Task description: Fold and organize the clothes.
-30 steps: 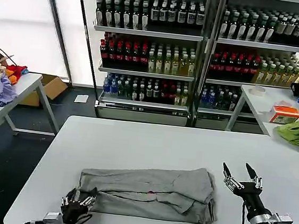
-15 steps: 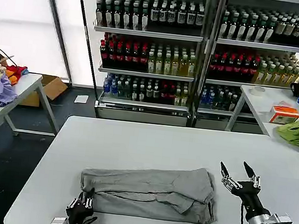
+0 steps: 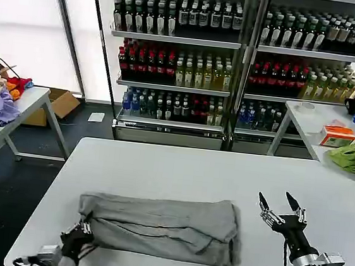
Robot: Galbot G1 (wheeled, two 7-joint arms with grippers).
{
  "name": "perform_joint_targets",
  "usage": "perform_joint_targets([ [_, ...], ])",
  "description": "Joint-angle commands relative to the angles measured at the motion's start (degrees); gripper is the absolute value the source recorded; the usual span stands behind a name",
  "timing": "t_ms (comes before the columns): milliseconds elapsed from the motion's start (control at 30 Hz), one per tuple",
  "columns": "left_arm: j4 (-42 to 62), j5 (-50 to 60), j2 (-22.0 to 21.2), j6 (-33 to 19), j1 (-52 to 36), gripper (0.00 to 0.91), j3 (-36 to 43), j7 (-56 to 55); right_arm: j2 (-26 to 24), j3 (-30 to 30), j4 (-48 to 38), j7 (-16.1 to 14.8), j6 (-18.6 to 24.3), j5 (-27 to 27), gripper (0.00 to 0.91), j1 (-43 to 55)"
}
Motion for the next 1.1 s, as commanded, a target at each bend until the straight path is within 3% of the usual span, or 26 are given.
perform_joint_targets([
  [33,1.5,-8.2,8.9,1.8,-4.0,0.010,-19.7,5.8,0.1,-0.3,0.5,0.2,-0.7,0.0,0.907,-0.1],
  [267,0.3,-11.7,18.0,2.2,-3.8,0.010,-17.9,7.4,0.0,0.2,1.6,0.4,-0.6,0.0,0.907,-1.2],
  [400,-4.5,-14.7,18.4,4.5,-3.4,0.010,-13.9,7.1,0.0,0.8,2.1,0.4,-0.3,0.1,0.907,-2.2],
  [633,-13.8,-13.8,19.4,5.7,-2.8,0.020,4.4,6.1,0.2,2.1,2.7,0.7,-0.3,0.3,0.907,-3.2],
  [967,-8.4,-2.4,19.4,2.4,-7.5,0.020,28.1,6.0,0.1,2.3,2.3,1.5,-0.5,-0.6,0.907,-4.0],
  [1100,-4.7,1.5,18.1,1.6,-8.2,0.020,33.8,6.2,-0.2,2.8,2.8,1.7,-1.0,-0.4,0.907,-4.3],
])
